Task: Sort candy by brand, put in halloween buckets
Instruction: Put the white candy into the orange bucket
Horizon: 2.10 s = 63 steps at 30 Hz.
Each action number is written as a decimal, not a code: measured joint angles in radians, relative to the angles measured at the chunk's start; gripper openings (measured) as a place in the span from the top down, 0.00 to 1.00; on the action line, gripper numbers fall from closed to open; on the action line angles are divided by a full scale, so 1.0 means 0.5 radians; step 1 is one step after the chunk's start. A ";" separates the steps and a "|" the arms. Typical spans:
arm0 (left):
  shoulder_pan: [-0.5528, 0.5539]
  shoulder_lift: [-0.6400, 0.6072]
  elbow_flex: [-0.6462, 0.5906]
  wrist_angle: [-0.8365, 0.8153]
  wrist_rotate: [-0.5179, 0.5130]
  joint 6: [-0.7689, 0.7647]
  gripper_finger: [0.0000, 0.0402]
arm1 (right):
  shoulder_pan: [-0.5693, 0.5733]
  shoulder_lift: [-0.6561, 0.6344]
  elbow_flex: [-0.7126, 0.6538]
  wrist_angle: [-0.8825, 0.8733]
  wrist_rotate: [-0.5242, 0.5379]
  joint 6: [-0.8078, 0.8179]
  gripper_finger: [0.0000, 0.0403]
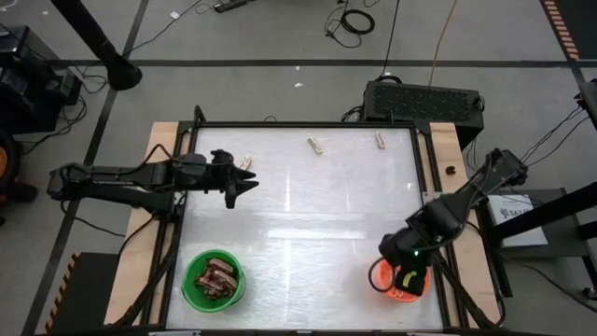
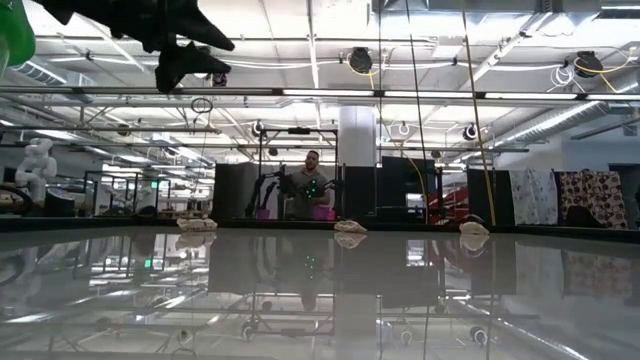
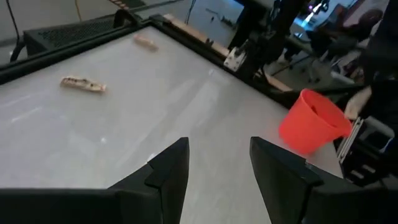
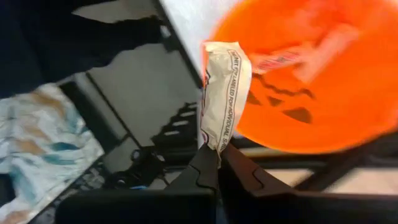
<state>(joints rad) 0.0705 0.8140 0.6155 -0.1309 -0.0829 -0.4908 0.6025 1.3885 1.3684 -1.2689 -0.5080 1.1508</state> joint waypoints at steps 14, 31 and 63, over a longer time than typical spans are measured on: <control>0.017 0.203 -0.001 0.146 0.069 -0.054 0.56 | 0.109 0.028 -0.227 0.019 0.014 0.132 0.99; 0.015 0.274 -0.001 0.141 0.340 -0.064 0.56 | -0.169 0.020 -0.264 -0.024 -0.149 -0.056 0.69; 0.221 0.273 -0.004 0.035 0.357 -0.038 0.56 | -1.776 0.474 -0.261 1.532 0.974 -1.541 0.66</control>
<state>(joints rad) 0.1810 0.9506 0.6136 -0.1134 0.0958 -0.5096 -0.2856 1.6254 1.2377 -0.5030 -0.0210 0.3803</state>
